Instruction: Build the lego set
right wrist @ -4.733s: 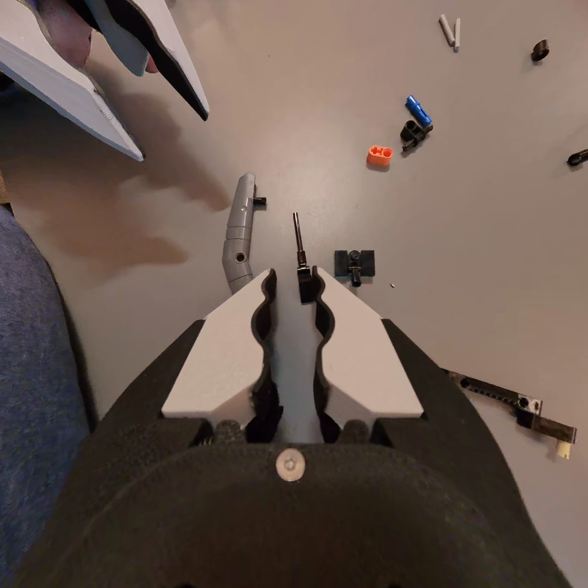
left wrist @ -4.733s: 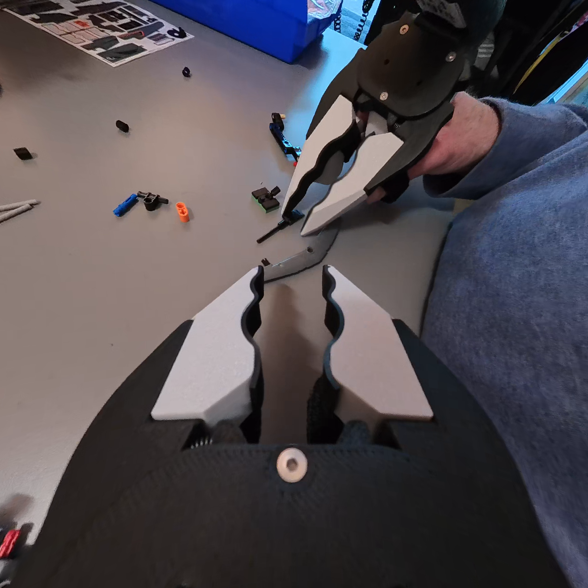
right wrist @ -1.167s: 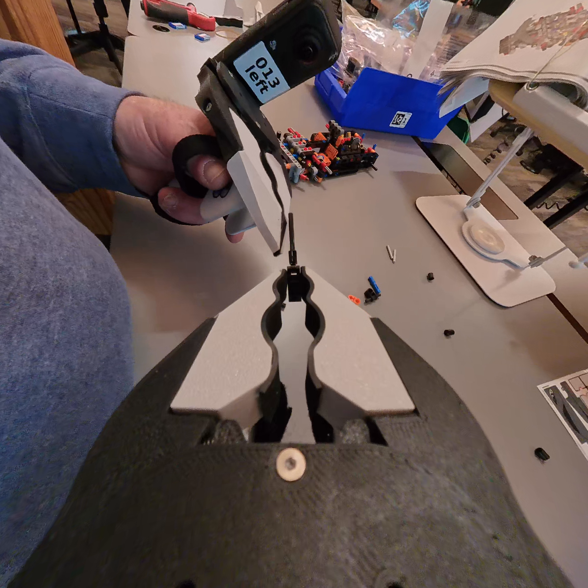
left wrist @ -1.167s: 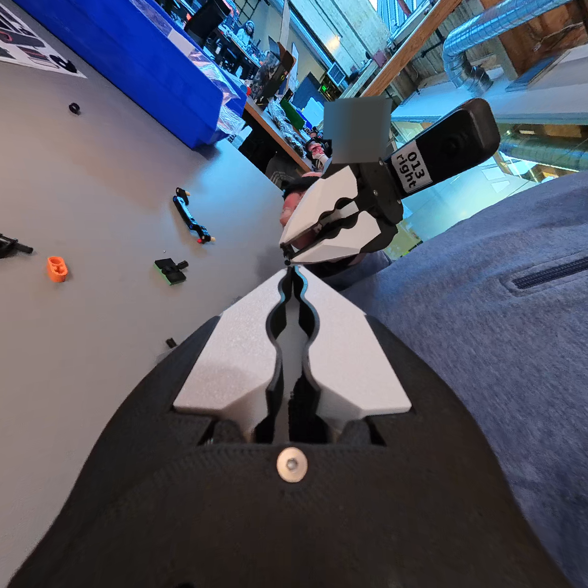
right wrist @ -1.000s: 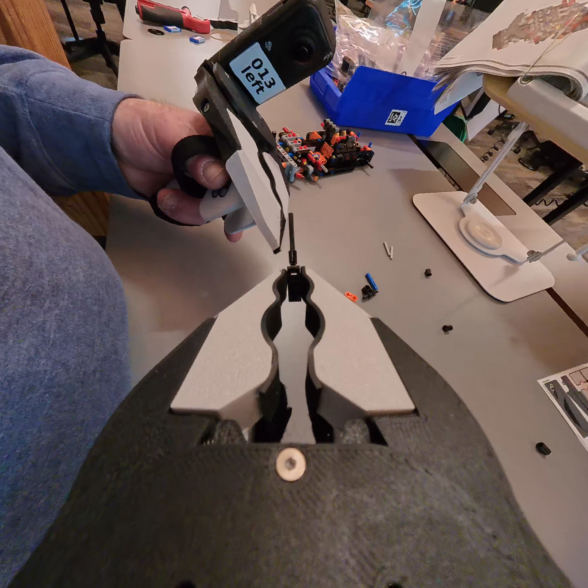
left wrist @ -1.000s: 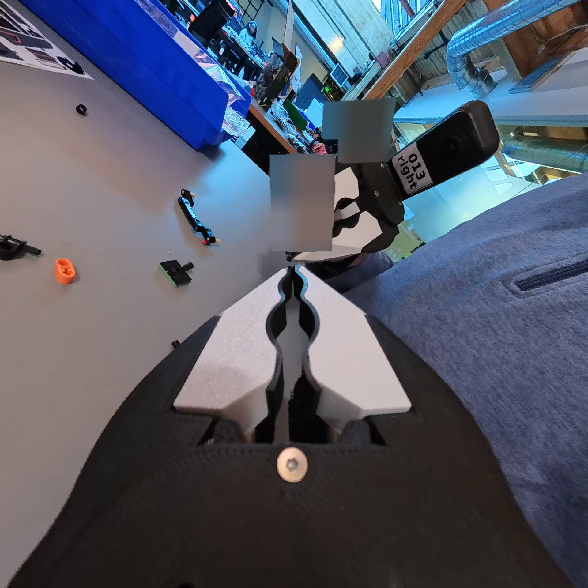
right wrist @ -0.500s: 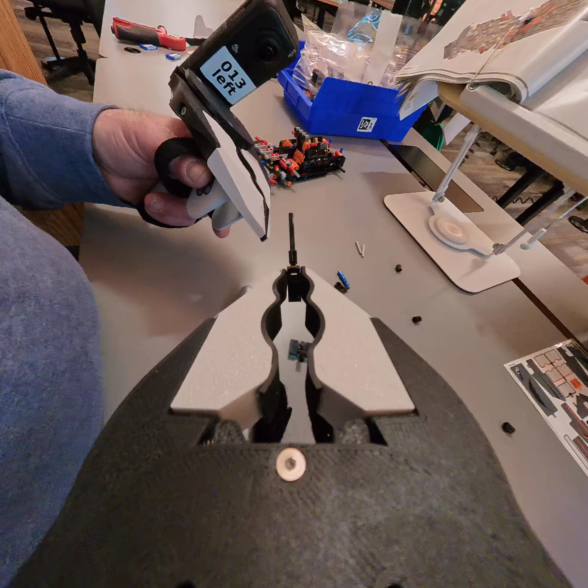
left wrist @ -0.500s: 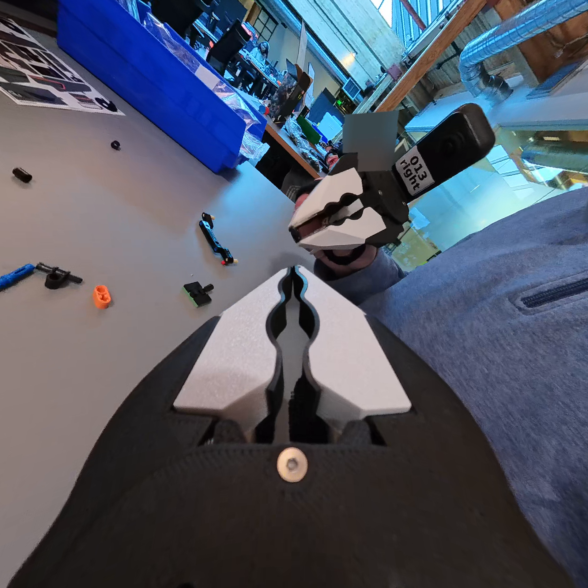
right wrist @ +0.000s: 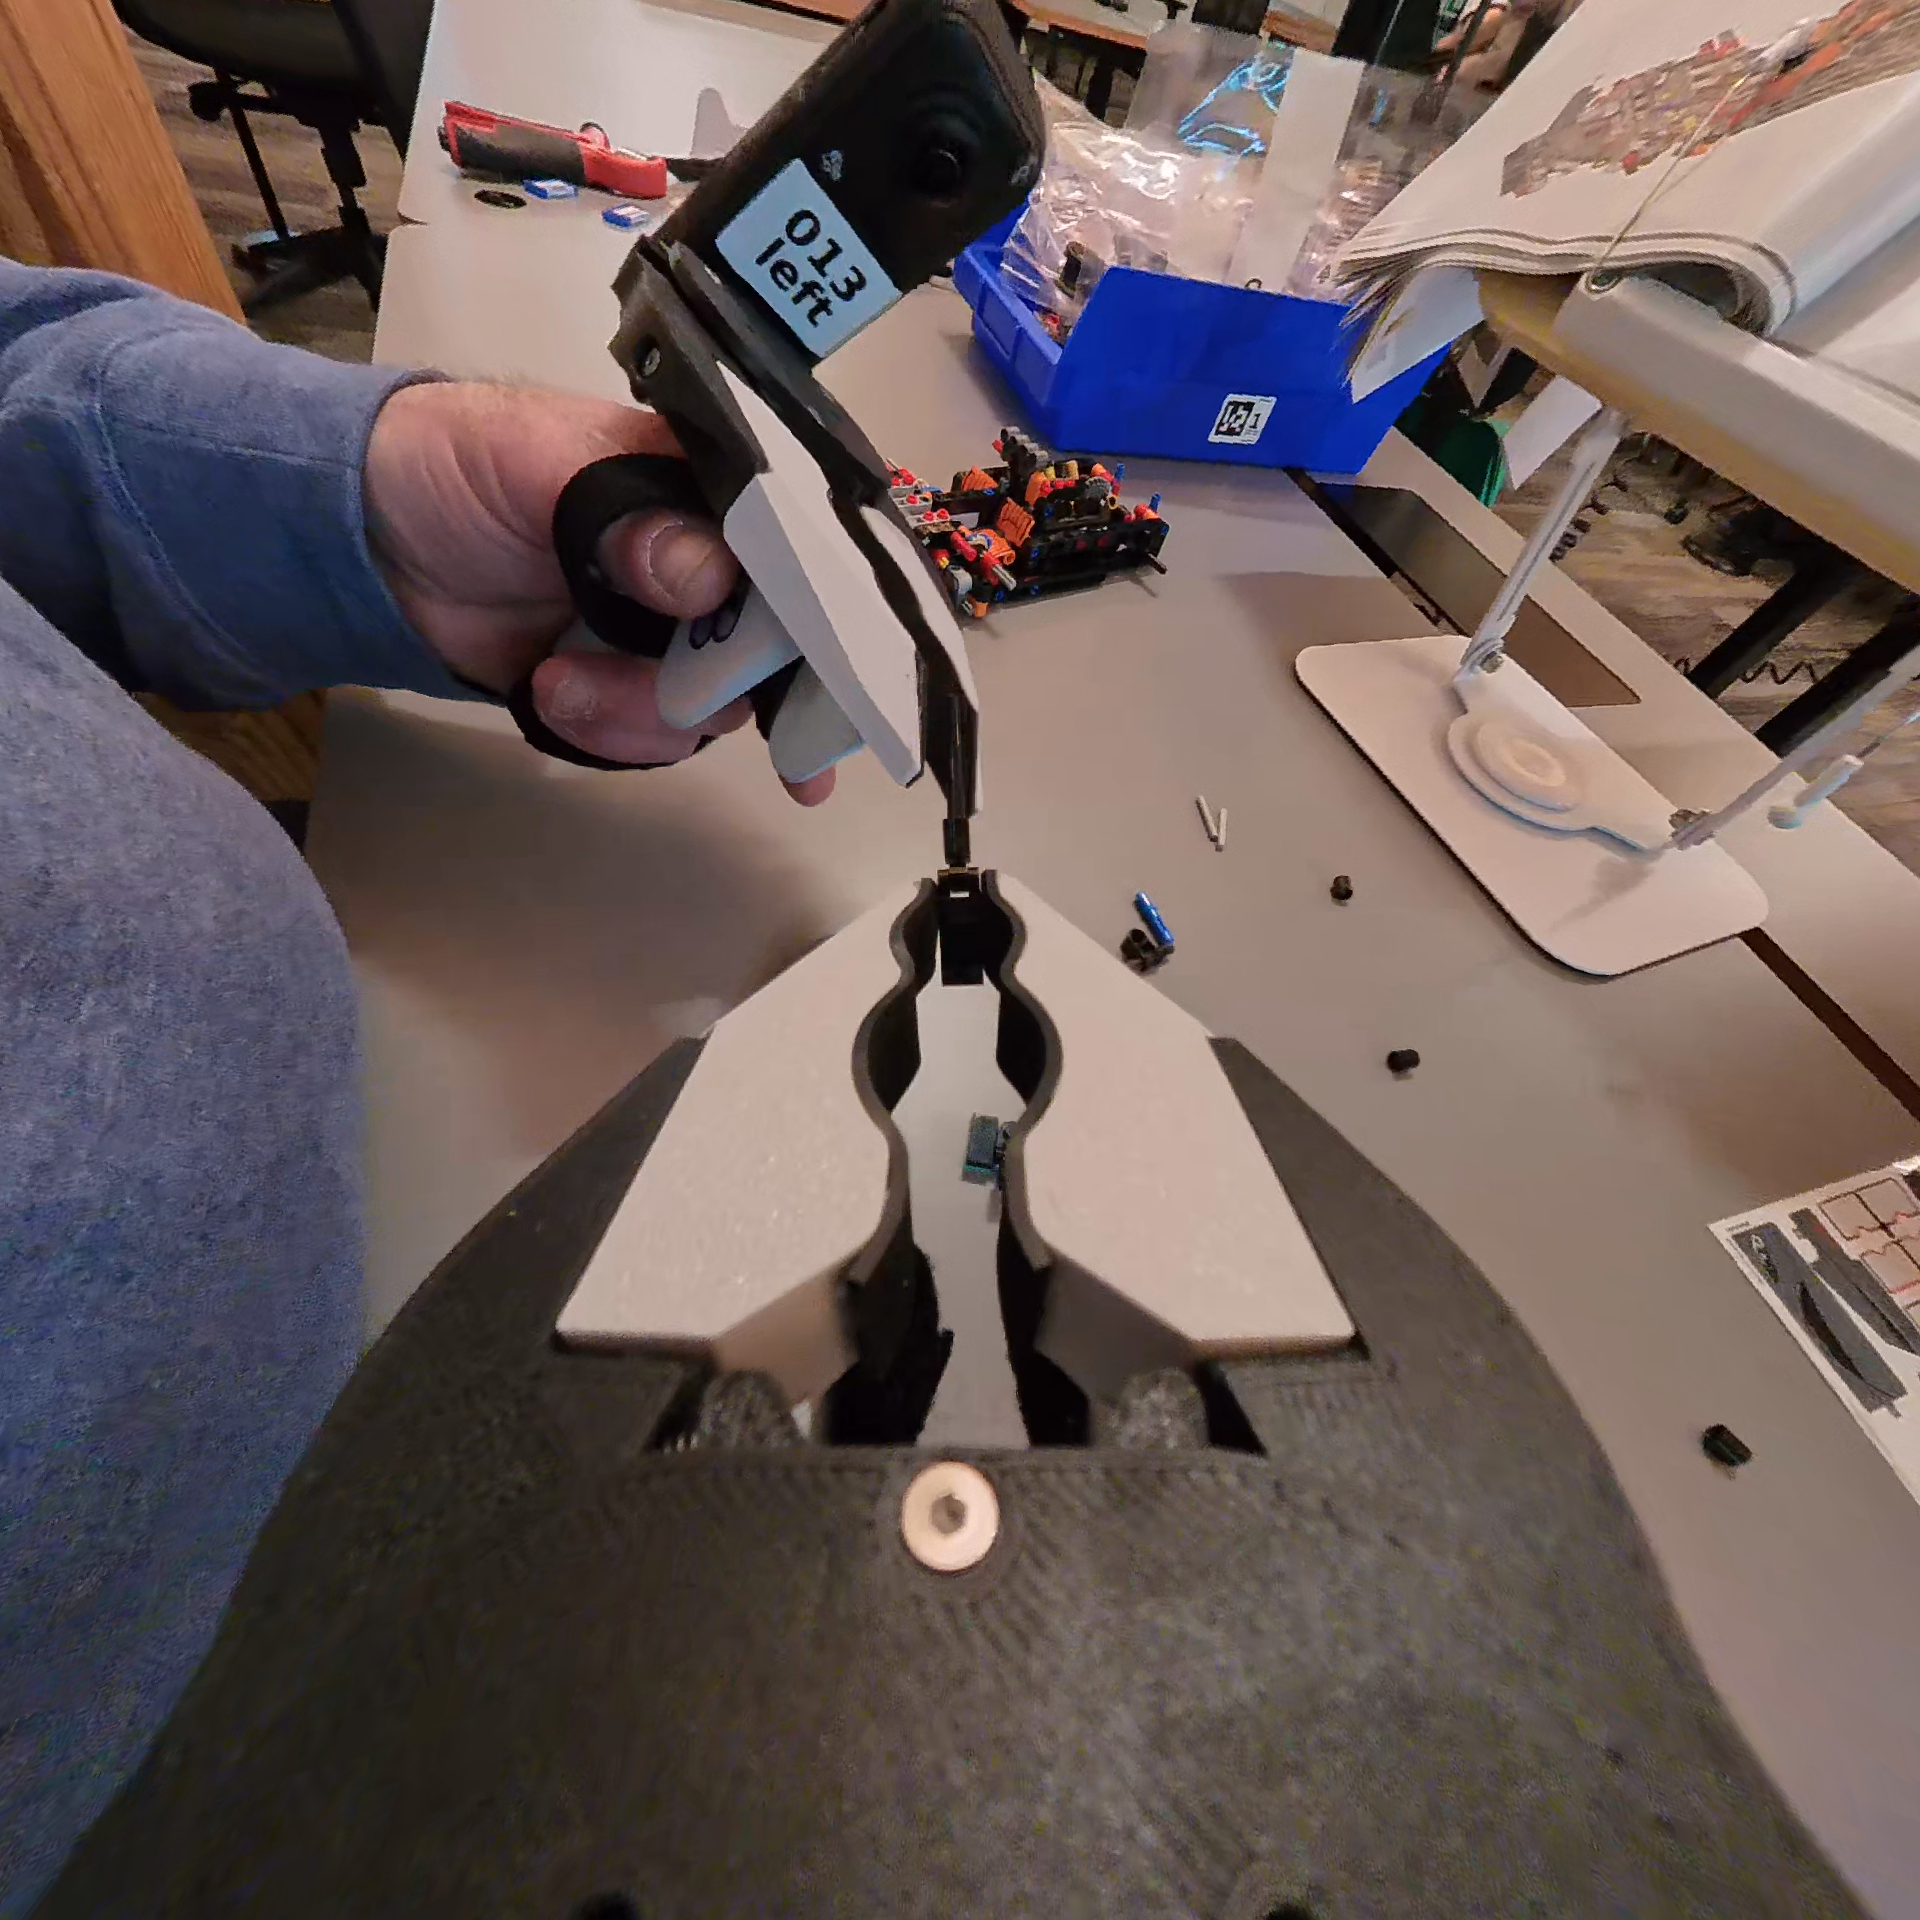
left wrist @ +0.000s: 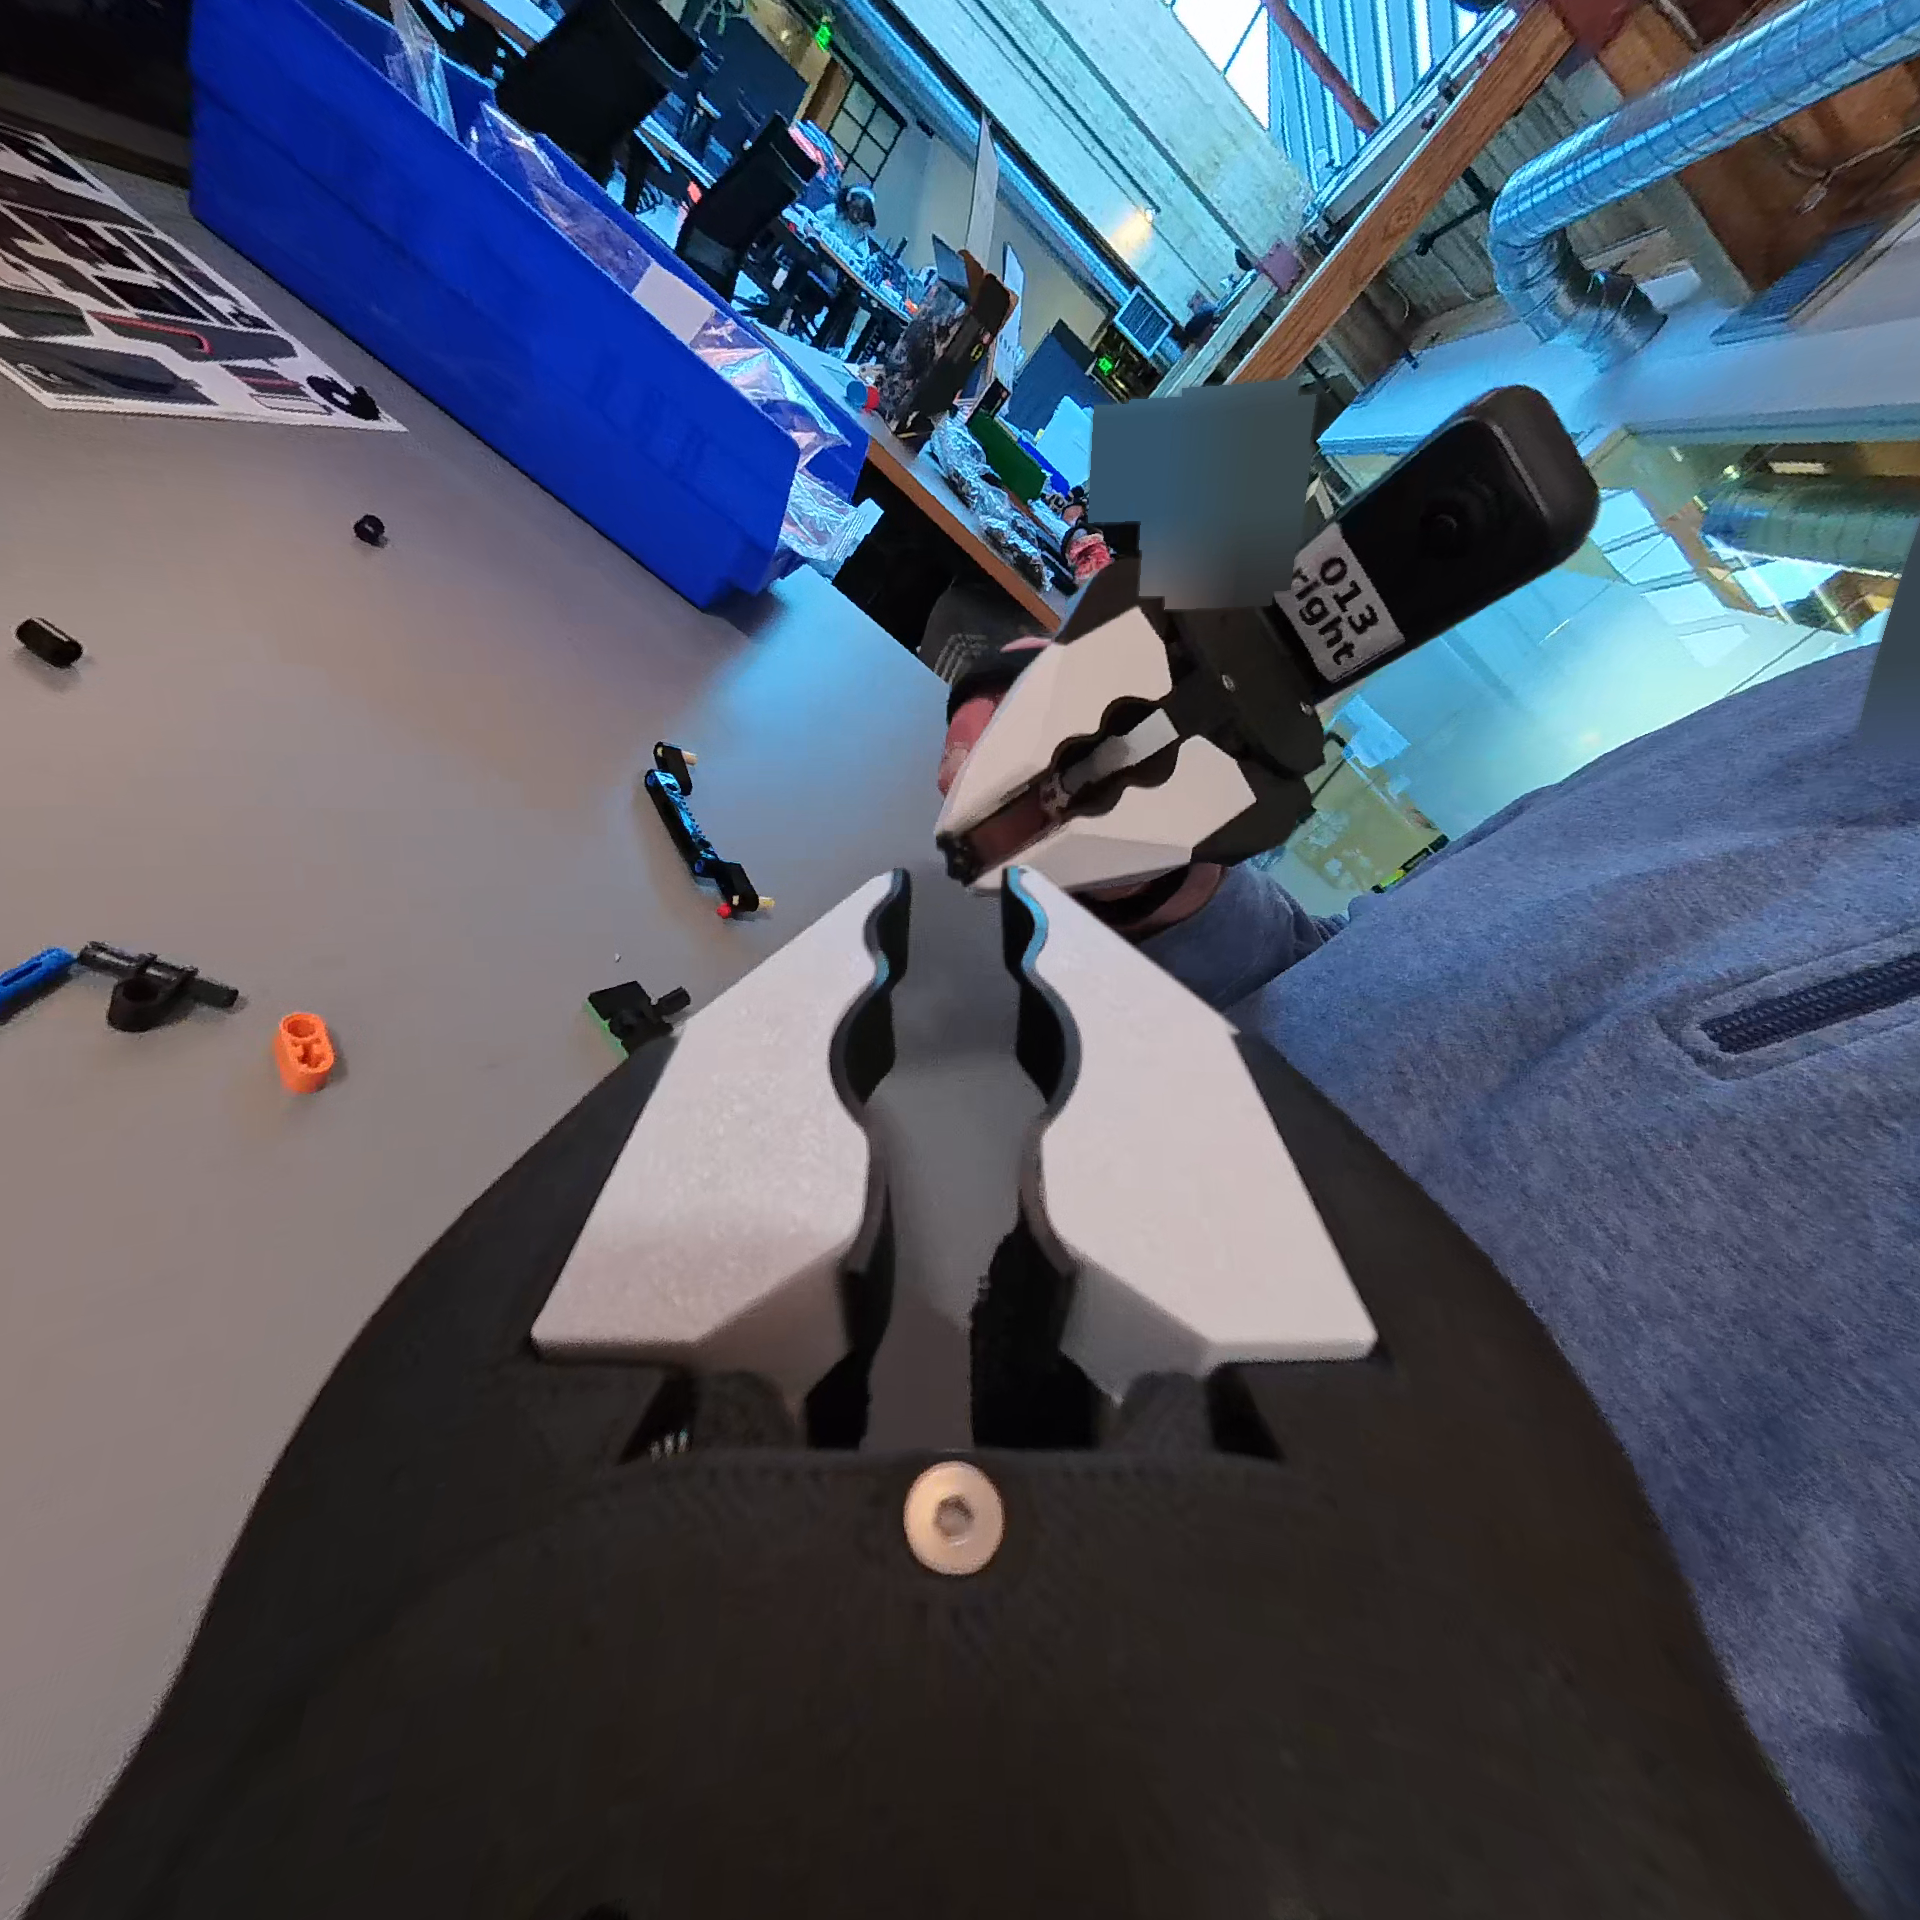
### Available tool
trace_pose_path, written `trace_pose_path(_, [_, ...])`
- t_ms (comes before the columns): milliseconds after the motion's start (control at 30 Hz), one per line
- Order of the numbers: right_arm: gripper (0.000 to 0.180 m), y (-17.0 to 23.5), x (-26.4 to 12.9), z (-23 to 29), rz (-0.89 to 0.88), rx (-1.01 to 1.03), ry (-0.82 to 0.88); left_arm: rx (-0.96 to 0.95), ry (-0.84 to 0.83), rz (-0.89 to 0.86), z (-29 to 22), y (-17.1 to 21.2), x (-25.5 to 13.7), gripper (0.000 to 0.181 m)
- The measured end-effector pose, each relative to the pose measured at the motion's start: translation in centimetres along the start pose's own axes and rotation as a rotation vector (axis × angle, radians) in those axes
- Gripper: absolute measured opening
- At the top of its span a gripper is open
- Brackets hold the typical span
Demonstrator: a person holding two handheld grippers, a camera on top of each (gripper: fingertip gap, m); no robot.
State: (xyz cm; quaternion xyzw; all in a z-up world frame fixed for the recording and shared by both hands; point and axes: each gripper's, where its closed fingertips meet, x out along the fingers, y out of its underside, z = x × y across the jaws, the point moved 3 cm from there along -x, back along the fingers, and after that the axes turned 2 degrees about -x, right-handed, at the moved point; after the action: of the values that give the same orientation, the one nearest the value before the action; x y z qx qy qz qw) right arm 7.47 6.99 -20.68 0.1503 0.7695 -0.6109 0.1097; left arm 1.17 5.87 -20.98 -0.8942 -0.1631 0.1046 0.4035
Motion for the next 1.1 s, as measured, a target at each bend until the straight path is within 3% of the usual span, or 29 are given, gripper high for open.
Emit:
trace_pose_path(33, [0.005,0.0,0.1,0.1,0.003,-0.003,-0.002,-0.002,-0.001,0.0,0.0,0.0,0.1,0.016])
trace_pose_path(267, [0.005,0.0,0.5,0.6,0.008,-0.015,-0.012,-0.007,0.013,0.009,-0.1,0.4,0.3,0.019])
trace_pose_path(600, [0.005,0.0,0.9,1.2,0.01,-0.026,-0.031,-0.009,0.019,0.018,-0.2,0.9,0.6,0.004])
trace_pose_path(1100, [0.005,-0.5,0.8,0.4,-0.011,0.006,-0.003,-0.006,0.008,-0.044,0.0,-0.1,0.6,0.003])
